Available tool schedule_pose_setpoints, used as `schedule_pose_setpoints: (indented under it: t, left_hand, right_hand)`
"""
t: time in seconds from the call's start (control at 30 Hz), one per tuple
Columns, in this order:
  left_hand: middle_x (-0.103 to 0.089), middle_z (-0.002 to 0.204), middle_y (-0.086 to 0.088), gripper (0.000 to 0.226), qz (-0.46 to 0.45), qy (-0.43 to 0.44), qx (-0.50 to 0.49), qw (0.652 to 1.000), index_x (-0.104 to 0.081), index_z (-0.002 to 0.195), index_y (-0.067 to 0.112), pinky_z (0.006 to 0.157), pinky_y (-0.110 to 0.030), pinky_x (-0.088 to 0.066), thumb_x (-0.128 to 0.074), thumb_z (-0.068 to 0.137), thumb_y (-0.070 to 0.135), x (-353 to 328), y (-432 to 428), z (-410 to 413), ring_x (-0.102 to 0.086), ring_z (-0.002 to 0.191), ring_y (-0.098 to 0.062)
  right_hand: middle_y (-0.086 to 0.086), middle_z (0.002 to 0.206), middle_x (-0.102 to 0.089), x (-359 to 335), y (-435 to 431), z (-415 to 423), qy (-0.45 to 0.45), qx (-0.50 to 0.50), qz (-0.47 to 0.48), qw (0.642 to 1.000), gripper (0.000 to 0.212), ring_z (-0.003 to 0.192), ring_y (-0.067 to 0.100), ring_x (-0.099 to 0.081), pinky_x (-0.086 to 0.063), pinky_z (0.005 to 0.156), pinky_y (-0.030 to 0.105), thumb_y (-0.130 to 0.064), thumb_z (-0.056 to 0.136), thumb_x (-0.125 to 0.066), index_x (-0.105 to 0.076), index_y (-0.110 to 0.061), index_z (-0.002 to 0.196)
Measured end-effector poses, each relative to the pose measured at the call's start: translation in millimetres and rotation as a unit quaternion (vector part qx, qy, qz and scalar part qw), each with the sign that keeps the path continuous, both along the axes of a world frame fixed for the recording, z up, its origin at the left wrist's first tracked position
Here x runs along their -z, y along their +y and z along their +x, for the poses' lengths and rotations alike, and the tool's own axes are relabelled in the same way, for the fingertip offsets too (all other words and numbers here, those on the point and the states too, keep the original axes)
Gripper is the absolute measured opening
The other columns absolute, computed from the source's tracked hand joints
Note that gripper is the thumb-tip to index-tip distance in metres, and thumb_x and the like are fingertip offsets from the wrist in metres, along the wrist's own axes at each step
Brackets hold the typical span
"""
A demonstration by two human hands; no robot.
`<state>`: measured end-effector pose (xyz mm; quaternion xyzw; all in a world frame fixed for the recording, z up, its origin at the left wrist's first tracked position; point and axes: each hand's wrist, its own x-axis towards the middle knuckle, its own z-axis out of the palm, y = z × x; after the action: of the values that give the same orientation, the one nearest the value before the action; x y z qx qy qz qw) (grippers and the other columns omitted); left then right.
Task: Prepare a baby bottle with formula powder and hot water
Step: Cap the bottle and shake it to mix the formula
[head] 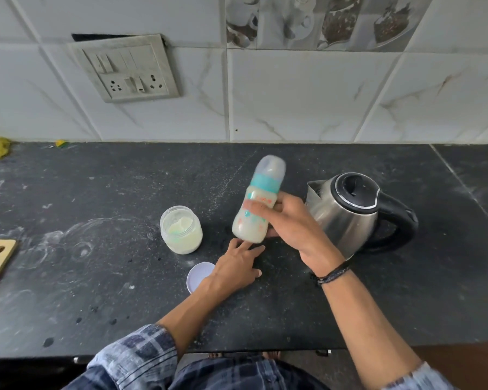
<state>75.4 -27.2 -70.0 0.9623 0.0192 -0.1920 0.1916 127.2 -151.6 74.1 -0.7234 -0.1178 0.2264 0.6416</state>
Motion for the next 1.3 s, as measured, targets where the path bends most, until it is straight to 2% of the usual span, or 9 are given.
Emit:
schedule_pose_setpoints:
  t: [0.07, 0.17, 0.33, 0.47, 0.57, 0.8, 0.9, 1.07, 1.3]
  left_hand:
    - [-0.022, 0.164, 0.010, 0.070, 0.005, -0.002, 0.001, 1.000, -0.031, 0.159, 0.032, 0.108, -0.047, -0.047, -0.062, 0.097, 0.038, 1.4, 1.6, -0.8, -0.016, 0.148, -0.025]
    - [-0.021, 0.163, 0.013, 0.069, 0.000, -0.015, 0.008, 1.000, -0.031, 0.159, 0.031, 0.104, -0.046, -0.049, -0.062, 0.097, 0.037, 0.2, 1.1, -0.6, -0.017, 0.147, -0.024]
    - [-0.020, 0.164, 0.011, 0.070, 0.005, -0.004, 0.010, 1.000, -0.031, 0.160, 0.031, 0.107, -0.047, -0.048, -0.062, 0.097, 0.038, 0.1, 2.3, -0.8, -0.016, 0.148, -0.025]
    - [-0.020, 0.165, 0.010, 0.070, 0.003, -0.009, 0.014, 1.000, -0.030, 0.160, 0.031, 0.106, -0.046, -0.048, -0.061, 0.098, 0.038, -4.0, 0.5, 0.5, -0.016, 0.148, -0.025]
    - [-0.018, 0.166, 0.008, 0.069, 0.006, -0.003, 0.011, 1.000, -0.030, 0.160, 0.031, 0.105, -0.047, -0.048, -0.061, 0.098, 0.038, -5.5, -0.6, -1.5, -0.017, 0.147, -0.026]
    - [-0.016, 0.166, 0.008, 0.069, 0.007, -0.006, 0.014, 1.000, -0.029, 0.160, 0.030, 0.105, -0.047, -0.049, -0.060, 0.099, 0.038, -4.9, 0.2, -2.9, -0.017, 0.147, -0.026]
    - [-0.016, 0.167, 0.008, 0.070, 0.003, -0.011, 0.015, 1.000, -0.029, 0.160, 0.029, 0.106, -0.047, -0.048, -0.060, 0.099, 0.039, -1.3, 1.5, -4.1, -0.015, 0.150, -0.026]
    - [-0.017, 0.167, 0.009, 0.069, -0.031, -0.021, 0.005, 0.999, -0.033, 0.159, 0.028, 0.113, -0.045, -0.043, -0.062, 0.097, 0.038, 2.2, 2.4, -9.1, -0.010, 0.154, -0.023]
    - [-0.032, 0.163, 0.003, 0.061, -0.071, -0.080, -0.030, 0.994, -0.044, 0.154, 0.021, 0.123, -0.039, -0.027, -0.063, 0.097, 0.035, 0.4, 1.8, -19.3, -0.011, 0.154, -0.022]
  right_hand:
    - [-0.001, 0.102, -0.080, 0.2, -0.2, -1.1, 0.002, 0.010, 0.020, 1.000, 0.025, 0.101, 0.016, -0.076, -0.063, 0.086, 0.042, -0.031, 0.089, -0.079, -0.071, -0.020, 0.109]
    - [0.003, 0.114, -0.075, -5.8, -3.8, 1.9, 0.024, 0.104, 0.140, 0.984, 0.034, 0.110, 0.017, -0.073, -0.063, 0.082, 0.034, -0.026, 0.094, -0.072, -0.064, -0.011, 0.124]
    - [0.000, 0.109, -0.078, 3.0, -2.9, -0.7, 0.020, 0.009, 0.031, 0.999, 0.034, 0.107, 0.016, -0.074, -0.062, 0.089, 0.040, -0.030, 0.086, -0.080, -0.068, -0.018, 0.116]
    - [0.004, 0.113, -0.077, 5.0, -4.2, -7.3, 0.077, 0.030, 0.116, 0.990, 0.034, 0.109, 0.016, -0.073, -0.062, 0.087, 0.034, -0.022, 0.092, -0.073, -0.065, -0.012, 0.123]
    - [0.004, 0.112, -0.078, 7.8, -5.8, -7.9, 0.108, 0.017, 0.132, 0.985, 0.040, 0.109, 0.018, -0.074, -0.063, 0.079, 0.031, -0.031, 0.085, -0.073, -0.066, -0.013, 0.121]
    - [0.008, 0.122, -0.075, 12.6, -7.4, -5.8, 0.167, 0.026, 0.140, 0.976, 0.061, 0.117, 0.023, -0.071, -0.063, 0.085, 0.041, -0.040, 0.076, -0.076, -0.063, -0.013, 0.130]
    - [0.008, 0.119, -0.075, 14.5, -8.5, -4.1, 0.193, 0.020, 0.150, 0.969, 0.053, 0.114, 0.023, -0.072, -0.062, 0.086, 0.041, -0.036, 0.078, -0.074, -0.064, -0.015, 0.126]
    - [0.011, 0.123, -0.073, 17.0, -11.7, -2.8, 0.293, 0.002, 0.231, 0.928, 0.048, 0.117, 0.026, -0.070, -0.061, 0.092, 0.043, -0.030, 0.088, -0.067, -0.060, -0.013, 0.132]
    - [0.009, 0.121, -0.074, 21.1, -15.1, 0.2, 0.284, 0.003, 0.254, 0.925, 0.043, 0.118, 0.025, -0.069, -0.062, 0.091, 0.042, -0.028, 0.088, -0.065, -0.060, -0.015, 0.129]
